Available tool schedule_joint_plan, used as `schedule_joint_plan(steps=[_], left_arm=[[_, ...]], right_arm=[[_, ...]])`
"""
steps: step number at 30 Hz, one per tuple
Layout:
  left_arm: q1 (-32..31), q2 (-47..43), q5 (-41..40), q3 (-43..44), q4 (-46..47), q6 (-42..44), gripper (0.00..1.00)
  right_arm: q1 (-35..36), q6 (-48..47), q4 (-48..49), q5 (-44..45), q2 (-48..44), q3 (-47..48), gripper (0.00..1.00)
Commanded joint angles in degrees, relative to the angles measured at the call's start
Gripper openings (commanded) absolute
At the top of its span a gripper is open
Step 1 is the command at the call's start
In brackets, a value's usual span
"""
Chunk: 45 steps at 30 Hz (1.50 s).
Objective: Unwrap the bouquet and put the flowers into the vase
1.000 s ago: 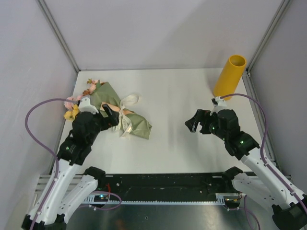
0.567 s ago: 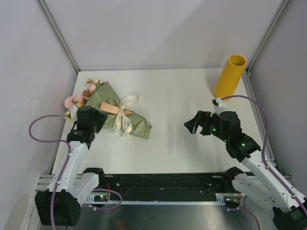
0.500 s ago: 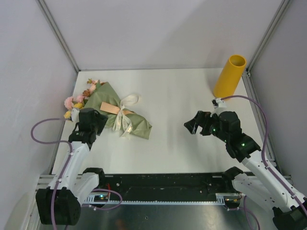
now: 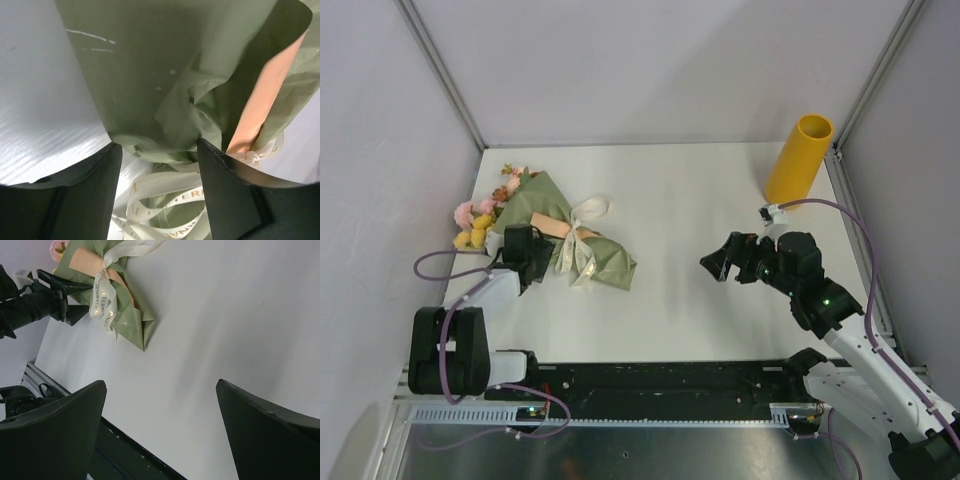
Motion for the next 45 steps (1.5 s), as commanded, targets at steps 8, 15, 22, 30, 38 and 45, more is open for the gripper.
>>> schedule_joint_plan(steps=[8, 15, 22, 30, 38, 45], left_arm=[[0.39, 4.26, 1.88, -3.21, 13.95, -1.33, 0.33], [-0.26, 2.62, 6.11, -5.75, 15.20, 0.79, 0.01], [-3.11, -1.09, 7.58, -10.45, 16.15, -0.15, 0.00], [-5.41, -4.43, 9.74, -14.94, 16.59, -1.04, 0.00], [-6.16, -6.96, 9.68, -15.74, 16.74, -1.87, 0.00], [-6.78, -6.84, 9.90, -15.54, 16.74, -2.10, 0.00]], right_arm=[[0.44, 4.26, 7.49, 2.03, 4.02, -0.77, 0.95], [8.93, 10.65, 25.38, 8.67, 19.93, 2.95, 0.80], [17.52, 15.35, 37.98, 10.00, 43.74, 11.65, 0.63], [20.95, 16.39, 39.26, 8.59, 59.57, 21.19, 0.57], [21.49, 16.81, 38.36, 7.72, 65.09, 24.11, 0.52], [21.58, 11.98, 33.09, 13.44, 60.26, 24.57, 0.55]])
